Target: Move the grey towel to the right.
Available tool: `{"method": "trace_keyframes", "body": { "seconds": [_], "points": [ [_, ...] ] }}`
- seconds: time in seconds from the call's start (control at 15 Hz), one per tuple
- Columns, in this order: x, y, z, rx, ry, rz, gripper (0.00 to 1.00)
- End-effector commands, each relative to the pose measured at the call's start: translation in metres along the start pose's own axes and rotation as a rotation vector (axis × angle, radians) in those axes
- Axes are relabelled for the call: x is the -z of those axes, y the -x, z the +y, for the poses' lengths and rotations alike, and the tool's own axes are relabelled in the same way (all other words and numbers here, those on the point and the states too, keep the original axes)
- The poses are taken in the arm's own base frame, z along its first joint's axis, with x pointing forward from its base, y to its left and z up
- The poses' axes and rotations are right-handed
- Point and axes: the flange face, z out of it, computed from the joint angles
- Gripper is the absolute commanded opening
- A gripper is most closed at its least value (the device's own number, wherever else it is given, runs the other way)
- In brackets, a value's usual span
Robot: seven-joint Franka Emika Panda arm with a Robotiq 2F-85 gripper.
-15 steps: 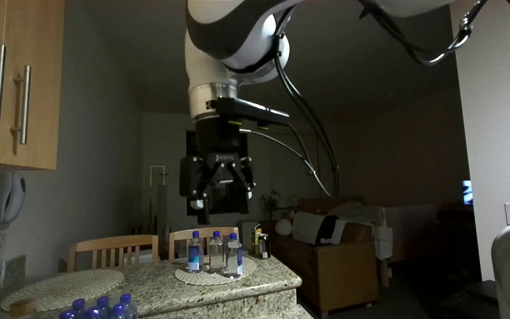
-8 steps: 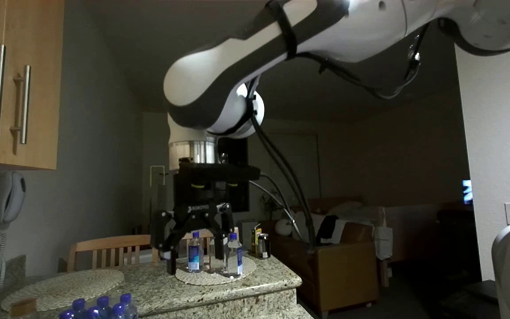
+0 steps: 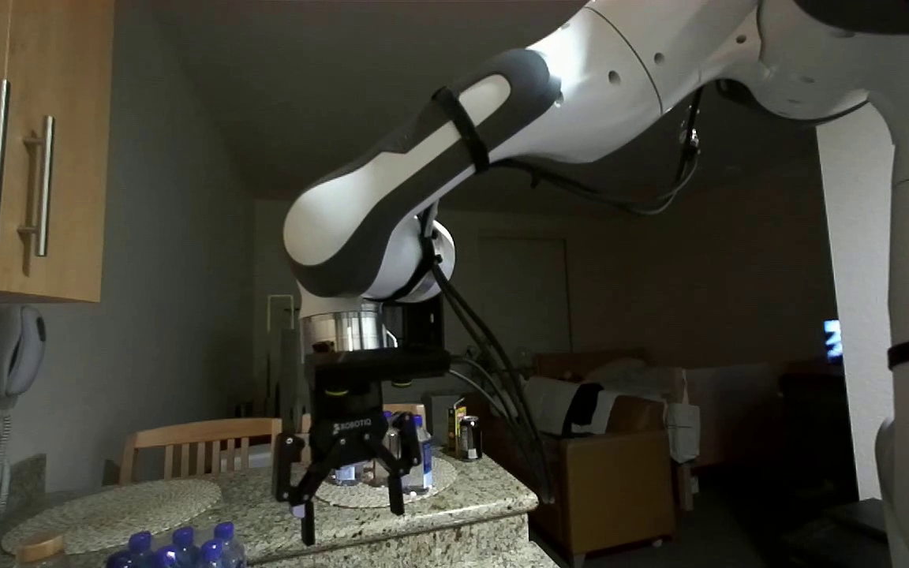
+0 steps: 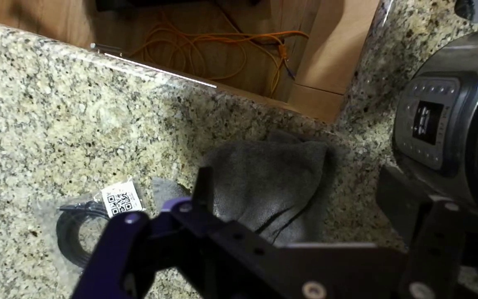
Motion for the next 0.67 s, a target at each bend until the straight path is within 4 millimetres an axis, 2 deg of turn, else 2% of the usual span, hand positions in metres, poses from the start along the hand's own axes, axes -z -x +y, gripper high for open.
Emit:
{"method": "trace_keyframes", "body": {
  "seconds": [0.0,0.13,0.27,0.6],
  "points": [
    [0.001,0.0,-0.001,-0.001,0.0,0.0,1.0],
    [-0.002,0.006,-0.006,-0.011,-0.006,0.032,1.0],
    [-0.013,0.005,-0.011,-0.019,-0.007,0.049,1.0],
    [-0.054,-0.016,-0.009,-0.103,-0.005,0.051,1.0]
  ]
}}
